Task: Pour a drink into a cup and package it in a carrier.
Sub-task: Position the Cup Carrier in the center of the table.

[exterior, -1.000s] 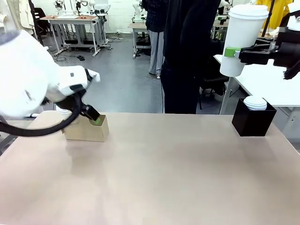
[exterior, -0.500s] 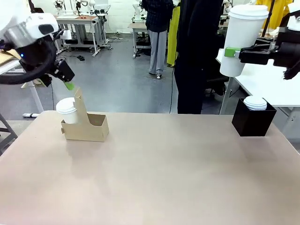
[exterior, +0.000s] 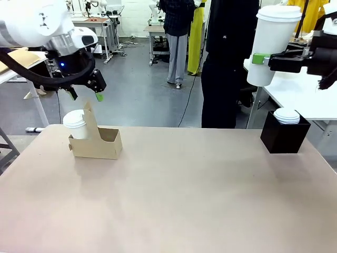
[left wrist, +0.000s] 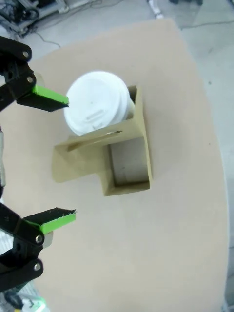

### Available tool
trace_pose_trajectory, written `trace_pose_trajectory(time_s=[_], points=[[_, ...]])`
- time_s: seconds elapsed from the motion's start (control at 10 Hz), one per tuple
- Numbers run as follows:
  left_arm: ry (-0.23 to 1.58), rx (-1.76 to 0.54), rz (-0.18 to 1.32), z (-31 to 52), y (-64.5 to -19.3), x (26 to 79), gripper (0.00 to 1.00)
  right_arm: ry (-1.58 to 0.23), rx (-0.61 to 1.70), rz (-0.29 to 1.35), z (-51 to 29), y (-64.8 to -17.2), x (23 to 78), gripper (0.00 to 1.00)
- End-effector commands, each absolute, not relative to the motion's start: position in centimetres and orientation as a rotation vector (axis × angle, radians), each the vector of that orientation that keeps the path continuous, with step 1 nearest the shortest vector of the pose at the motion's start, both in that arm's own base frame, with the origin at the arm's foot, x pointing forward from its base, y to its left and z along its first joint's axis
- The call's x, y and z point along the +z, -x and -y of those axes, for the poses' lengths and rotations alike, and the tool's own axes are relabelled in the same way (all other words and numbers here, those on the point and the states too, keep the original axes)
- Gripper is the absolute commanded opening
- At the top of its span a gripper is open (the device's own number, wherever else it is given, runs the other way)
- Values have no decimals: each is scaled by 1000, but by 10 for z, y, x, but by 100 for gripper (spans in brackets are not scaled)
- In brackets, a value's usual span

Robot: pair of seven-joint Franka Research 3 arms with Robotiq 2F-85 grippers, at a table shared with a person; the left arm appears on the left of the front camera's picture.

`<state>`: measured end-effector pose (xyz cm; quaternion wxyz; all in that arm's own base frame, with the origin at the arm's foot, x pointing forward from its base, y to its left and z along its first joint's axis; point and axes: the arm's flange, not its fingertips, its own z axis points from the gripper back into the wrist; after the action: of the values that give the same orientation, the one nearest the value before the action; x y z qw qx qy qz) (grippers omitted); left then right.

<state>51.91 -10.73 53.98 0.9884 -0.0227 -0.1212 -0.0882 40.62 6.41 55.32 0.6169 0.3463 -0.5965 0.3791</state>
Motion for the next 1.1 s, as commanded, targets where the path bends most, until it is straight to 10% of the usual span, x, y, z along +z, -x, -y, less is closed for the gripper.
trace_pose_trajectory(time_s=[0.0,1.0], points=[[9,-115,224,109,-534,540,100,-805,873,1383,-65,-406,555,80],[-13,-77,191,107,-543,510,100,-805,873,1383,-65,-406,555,80]])
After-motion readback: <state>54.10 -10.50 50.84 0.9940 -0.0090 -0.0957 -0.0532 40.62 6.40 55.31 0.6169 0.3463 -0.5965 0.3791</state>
